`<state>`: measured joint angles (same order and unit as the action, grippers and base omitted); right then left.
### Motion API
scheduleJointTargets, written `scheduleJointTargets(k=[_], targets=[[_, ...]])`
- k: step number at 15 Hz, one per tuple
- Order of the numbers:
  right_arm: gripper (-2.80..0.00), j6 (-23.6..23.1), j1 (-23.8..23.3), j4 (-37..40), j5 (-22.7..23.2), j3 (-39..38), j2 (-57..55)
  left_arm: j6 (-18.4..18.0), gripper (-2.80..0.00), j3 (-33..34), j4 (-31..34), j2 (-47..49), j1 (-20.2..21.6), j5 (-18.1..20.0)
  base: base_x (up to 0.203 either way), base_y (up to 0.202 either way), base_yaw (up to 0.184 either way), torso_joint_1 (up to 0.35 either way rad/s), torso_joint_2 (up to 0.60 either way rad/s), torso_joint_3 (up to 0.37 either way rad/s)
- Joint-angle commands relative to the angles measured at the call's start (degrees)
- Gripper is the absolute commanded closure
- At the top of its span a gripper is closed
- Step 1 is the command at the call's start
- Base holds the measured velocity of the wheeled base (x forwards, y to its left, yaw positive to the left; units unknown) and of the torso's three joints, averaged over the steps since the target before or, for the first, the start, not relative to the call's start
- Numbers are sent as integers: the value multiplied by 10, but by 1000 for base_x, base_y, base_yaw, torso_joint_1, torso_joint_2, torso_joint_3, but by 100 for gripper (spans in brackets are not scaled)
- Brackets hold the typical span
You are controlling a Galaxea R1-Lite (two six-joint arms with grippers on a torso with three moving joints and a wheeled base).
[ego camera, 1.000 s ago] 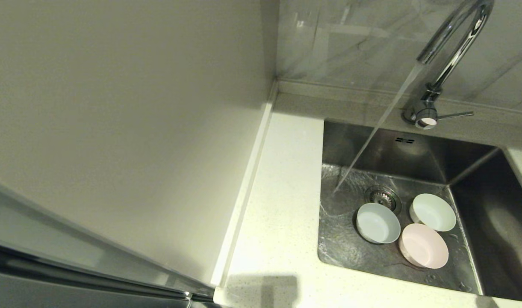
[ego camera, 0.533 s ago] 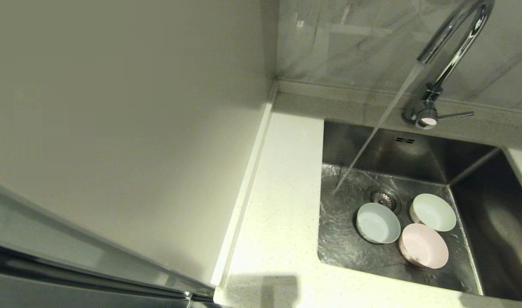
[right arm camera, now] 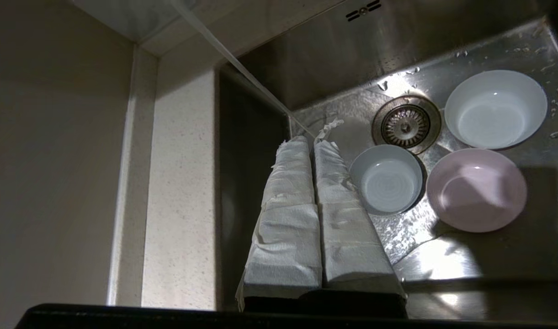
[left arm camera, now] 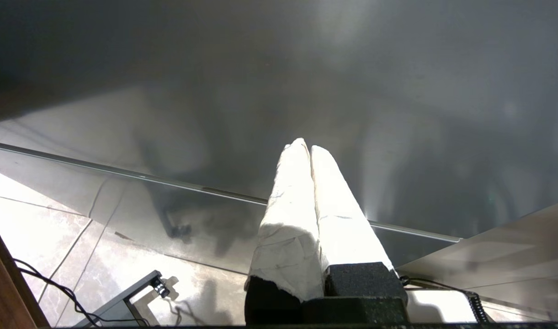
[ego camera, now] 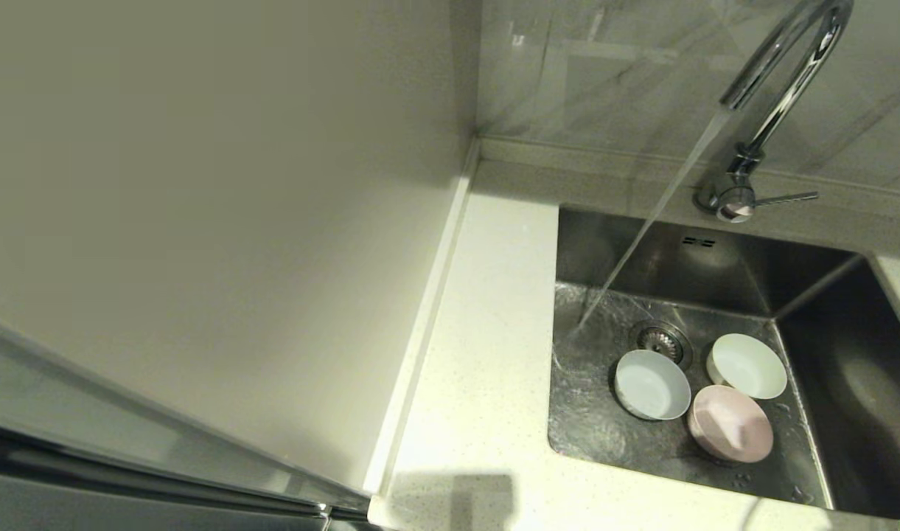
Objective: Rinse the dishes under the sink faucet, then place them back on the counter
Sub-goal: Turn off the faucet
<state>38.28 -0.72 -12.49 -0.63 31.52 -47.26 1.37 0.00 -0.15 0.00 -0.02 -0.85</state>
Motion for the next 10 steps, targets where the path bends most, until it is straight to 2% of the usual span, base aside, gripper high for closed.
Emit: scheduleJointTargets(k=[1,6,10], targets=[[0,8,-1,-2,1,10,-32,0,0,0,0,-2,0,0,0,0,0,0,0,0],[0,23,-1,-4,7,45,-91,0,0,0,0,-2,0,0,0,0,0,0,0,0],[0,26,-2,-4,41,98,-134,0,0,0,0,-2,0,0,0,0,0,0,0,0]])
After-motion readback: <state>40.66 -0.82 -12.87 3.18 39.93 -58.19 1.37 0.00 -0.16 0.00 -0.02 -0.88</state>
